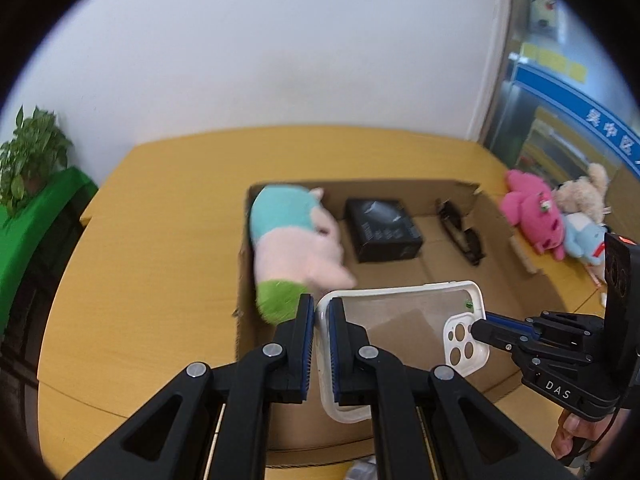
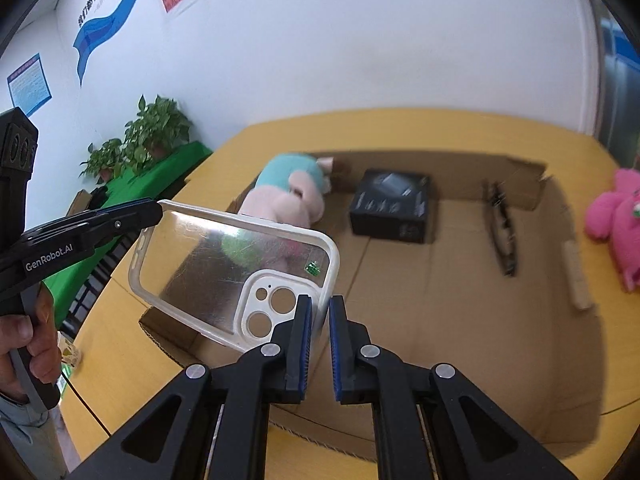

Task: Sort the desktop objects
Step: 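Lift the phone case with both grippers and carry it over the box, then lower the phone case into the box beside the plush pig and open both grippers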

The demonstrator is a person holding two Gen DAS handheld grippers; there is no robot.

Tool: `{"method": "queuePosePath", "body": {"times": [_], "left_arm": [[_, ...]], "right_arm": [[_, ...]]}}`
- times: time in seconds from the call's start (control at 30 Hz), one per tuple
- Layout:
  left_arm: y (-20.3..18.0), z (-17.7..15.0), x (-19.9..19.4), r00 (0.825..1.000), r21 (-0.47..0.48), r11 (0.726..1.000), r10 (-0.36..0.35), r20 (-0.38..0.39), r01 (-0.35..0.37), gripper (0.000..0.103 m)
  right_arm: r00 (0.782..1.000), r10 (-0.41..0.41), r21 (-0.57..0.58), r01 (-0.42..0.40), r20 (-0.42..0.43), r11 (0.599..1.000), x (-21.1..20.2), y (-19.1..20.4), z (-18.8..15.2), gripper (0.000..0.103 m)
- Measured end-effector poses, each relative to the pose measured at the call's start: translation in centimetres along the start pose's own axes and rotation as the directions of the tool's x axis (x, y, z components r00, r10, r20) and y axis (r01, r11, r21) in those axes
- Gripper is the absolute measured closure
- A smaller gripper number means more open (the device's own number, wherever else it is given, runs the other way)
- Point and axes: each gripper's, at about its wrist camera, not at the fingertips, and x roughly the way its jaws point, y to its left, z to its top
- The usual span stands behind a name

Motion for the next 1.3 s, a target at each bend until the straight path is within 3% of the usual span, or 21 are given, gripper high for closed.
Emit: {"method": "queuePosePath", "body": {"times": [0.23,0.53,0.8,1.0,1.07,1.17,1.27,1.3], "left_arm": [[1.7,-1.6,6.1,0.985,0.01,0.999,0.049,-0.164,-0.048,0.097],[1.5,-2.8,10.6,0.94,0.09,0.987,0.153,-0.305,-0.132,0.097],[0.5,-3.3,11.8,0.906,0.181,0.962,0.258,-0.336,-0.206,0.097],[0.2,-3.5,12.1,0.894,0.199,0.954,0.282,-0.349,-0.224,0.096],[0.3,-3.4,12.1,0.892,0.195,0.954,0.285,-0.35,-0.228,0.096],[0.5,-3.1,11.1,0.904,0.17,0.958,0.277,-0.327,-0.232,0.096],[0.0,-2.8,6.9,0.952,0.13,0.964,0.254,-0.17,-0.233,0.091],[-0.2,-2.9,5.3,0.963,0.109,0.967,0.242,-0.117,-0.229,0.081]], "right_arm": [[0.988,0.057,0.098,-0.043,-0.147,0.994,7.2,-1.6,-1.5,0.095],[0.954,0.067,0.144,-0.025,-0.293,0.989,11.4,-2.2,-1.5,0.095],[0.926,0.063,0.169,0.001,-0.372,0.986,13.4,-2.0,-2.5,0.095],[0.934,0.049,0.181,0.017,-0.354,0.983,13.5,-1.9,-2.5,0.092],[0.938,0.042,0.18,0.022,-0.345,0.983,13.4,-1.7,-2.4,0.09],[0.947,0.018,0.157,0.034,-0.32,0.987,12.2,-1.4,-2.3,0.061],[0.969,-0.063,0.08,0.084,-0.238,0.993,9.2,-0.9,-2.2,0.043],[0.975,-0.085,0.064,0.1,-0.207,0.993,8.0,-0.7,-2.3,0.039]]}}
